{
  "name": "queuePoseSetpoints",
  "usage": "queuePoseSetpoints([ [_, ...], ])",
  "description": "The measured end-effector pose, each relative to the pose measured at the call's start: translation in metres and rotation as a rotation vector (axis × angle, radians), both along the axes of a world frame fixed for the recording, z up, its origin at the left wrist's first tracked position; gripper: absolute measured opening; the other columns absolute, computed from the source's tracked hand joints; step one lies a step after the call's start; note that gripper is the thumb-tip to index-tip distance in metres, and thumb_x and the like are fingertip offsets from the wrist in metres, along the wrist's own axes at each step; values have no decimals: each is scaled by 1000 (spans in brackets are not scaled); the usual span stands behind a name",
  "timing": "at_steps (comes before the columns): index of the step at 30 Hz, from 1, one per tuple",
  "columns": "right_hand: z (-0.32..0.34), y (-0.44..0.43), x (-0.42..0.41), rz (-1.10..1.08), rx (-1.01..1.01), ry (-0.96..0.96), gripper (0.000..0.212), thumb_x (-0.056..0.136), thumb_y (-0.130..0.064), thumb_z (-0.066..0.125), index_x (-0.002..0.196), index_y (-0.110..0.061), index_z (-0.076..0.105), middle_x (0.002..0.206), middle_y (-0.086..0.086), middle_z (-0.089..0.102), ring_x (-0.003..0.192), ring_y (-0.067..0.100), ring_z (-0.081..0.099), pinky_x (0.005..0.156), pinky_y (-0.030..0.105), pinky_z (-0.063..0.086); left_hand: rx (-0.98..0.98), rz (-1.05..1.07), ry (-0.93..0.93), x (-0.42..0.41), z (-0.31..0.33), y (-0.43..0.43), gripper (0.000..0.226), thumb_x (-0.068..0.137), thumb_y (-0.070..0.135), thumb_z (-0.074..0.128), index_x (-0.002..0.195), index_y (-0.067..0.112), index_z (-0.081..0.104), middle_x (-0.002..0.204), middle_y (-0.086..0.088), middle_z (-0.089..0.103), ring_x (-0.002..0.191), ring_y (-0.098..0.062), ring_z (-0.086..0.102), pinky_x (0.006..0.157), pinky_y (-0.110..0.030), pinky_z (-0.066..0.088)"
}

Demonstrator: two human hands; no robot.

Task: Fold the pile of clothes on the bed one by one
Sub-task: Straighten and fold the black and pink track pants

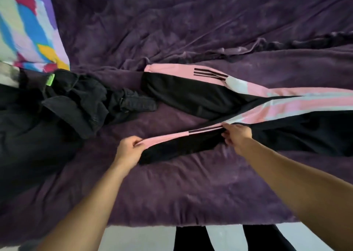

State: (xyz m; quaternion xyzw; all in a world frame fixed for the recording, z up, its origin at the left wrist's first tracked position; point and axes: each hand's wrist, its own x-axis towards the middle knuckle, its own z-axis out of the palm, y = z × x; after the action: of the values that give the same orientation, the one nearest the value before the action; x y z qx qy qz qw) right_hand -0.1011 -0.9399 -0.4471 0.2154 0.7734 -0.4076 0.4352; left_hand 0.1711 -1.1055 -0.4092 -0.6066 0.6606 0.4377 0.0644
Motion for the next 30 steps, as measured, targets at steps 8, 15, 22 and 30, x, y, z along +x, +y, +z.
queuePoseSetpoints([
  [8,69,-97,-70,-92,-315,89,12,88,-4,60,86,-15,63,82,4,69,66,10,68,47,19,46,169,566,379,-88,21,-153,22,87,30,66,106,21,61,99,-6,65,89,-23,61,72,-31,49],
  [15,15,-57,-63,1010,346,551,56,83,-32,70,135,-24,51,130,7,57,120,29,51,91,39,46,-50,180,47,-110,-39,-135,71,70,38,80,131,25,47,126,-3,58,111,-24,57,97,-33,45],
  [22,0,-36,-88,957,301,619,23,87,-38,67,103,-22,70,102,8,70,96,33,62,71,33,44,-280,117,4,-109,-52,-143,24,77,29,72,69,13,56,89,-18,67,84,-37,63,72,-38,50],
  [30,19,-88,-151,900,226,888,38,87,-28,66,121,-13,59,122,15,55,116,35,47,89,40,42,-208,198,97,-155,-42,-161,53,72,34,79,115,17,54,112,-3,62,98,-23,61,83,-29,48],
])
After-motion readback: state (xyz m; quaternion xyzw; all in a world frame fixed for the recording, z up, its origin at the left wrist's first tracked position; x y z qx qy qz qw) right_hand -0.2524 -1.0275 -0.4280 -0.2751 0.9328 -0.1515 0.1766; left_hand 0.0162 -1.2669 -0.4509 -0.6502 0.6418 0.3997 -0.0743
